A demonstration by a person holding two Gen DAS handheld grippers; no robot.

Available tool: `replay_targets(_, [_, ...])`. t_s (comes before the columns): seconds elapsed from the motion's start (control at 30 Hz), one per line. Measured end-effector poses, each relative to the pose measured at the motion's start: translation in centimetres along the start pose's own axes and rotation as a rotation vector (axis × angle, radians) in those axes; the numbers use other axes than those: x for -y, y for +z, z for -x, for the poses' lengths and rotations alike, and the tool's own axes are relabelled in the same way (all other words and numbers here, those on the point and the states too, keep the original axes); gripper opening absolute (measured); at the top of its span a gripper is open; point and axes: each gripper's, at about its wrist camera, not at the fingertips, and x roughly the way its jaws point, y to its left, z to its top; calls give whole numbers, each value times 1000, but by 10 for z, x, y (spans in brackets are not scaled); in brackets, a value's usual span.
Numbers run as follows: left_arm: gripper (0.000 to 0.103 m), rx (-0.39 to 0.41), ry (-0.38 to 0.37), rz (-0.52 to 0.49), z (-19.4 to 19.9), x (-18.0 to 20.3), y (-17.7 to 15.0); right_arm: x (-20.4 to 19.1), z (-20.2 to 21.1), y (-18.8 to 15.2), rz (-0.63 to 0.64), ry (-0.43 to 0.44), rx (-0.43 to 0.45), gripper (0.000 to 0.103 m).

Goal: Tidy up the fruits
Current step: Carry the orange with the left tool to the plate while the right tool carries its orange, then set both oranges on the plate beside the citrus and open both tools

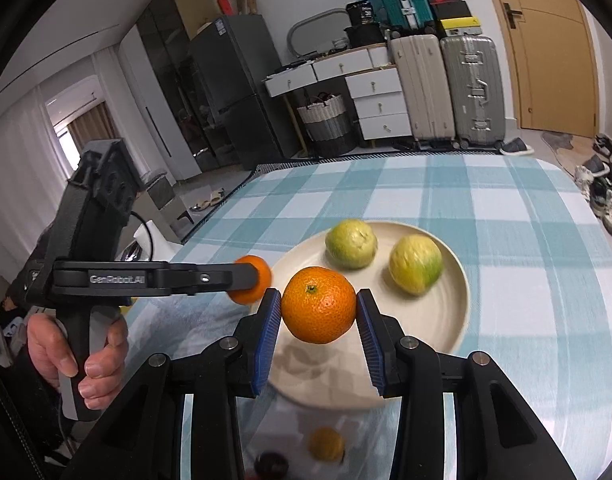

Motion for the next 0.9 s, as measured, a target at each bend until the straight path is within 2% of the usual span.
replay_targets(0.37, [37, -19, -3, 24, -32, -15, 25, 1, -48, 17, 25, -28, -21, 39])
replay_targets(0.9, [37, -38, -2, 56, -52, -20, 31, 14, -73, 12, -28, -31, -75, 40])
